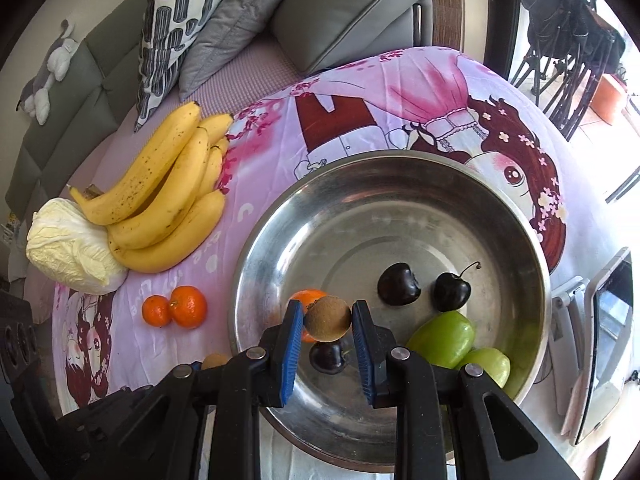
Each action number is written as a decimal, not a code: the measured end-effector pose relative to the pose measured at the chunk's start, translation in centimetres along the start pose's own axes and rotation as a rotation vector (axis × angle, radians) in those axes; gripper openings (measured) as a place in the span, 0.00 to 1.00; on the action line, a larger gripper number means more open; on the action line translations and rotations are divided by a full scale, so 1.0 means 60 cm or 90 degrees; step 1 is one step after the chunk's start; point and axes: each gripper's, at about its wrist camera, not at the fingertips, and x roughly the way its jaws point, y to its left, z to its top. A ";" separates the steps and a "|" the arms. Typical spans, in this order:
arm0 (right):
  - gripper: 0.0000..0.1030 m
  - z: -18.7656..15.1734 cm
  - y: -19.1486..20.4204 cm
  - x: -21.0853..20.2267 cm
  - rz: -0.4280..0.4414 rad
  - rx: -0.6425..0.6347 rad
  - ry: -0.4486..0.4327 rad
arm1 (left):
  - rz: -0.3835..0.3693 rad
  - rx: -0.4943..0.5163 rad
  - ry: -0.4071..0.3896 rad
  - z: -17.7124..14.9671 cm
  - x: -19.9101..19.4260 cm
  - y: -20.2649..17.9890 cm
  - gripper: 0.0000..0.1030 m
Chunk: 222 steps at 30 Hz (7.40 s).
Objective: Organize fruits
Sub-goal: 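Lift the brown fruit with the right tool and carry it over the steel bowl, then open the right tool to release the brown fruit into the bowl, then withdraw the right tool from the bowl toward the mandarins on the table, then close the right tool on the larger mandarin while the left tool closes on the smaller mandarin, then carry the mandarins in both tools over the steel bowl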
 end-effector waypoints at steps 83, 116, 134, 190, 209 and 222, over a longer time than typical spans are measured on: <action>1.00 -0.005 0.003 0.031 -0.040 -0.040 0.039 | 0.155 -0.186 -0.008 -0.019 -0.016 0.150 0.89; 1.00 -0.008 0.037 0.028 -0.021 -0.072 0.031 | 0.146 -0.240 -0.037 -0.027 -0.069 0.212 0.89; 1.00 -0.042 0.159 0.030 0.046 -0.174 0.033 | 0.177 -0.377 -0.089 -0.062 -0.141 0.345 0.89; 0.41 -0.035 0.227 0.129 0.090 -0.238 0.018 | 0.043 -0.237 -0.079 0.076 -0.012 0.244 0.48; 0.41 -0.030 0.212 0.106 0.092 -0.215 0.015 | 0.033 -0.263 -0.076 0.051 0.003 0.227 0.34; 0.40 -0.042 0.208 0.064 0.083 -0.216 0.014 | 0.044 -0.270 -0.087 0.014 -0.035 0.211 0.33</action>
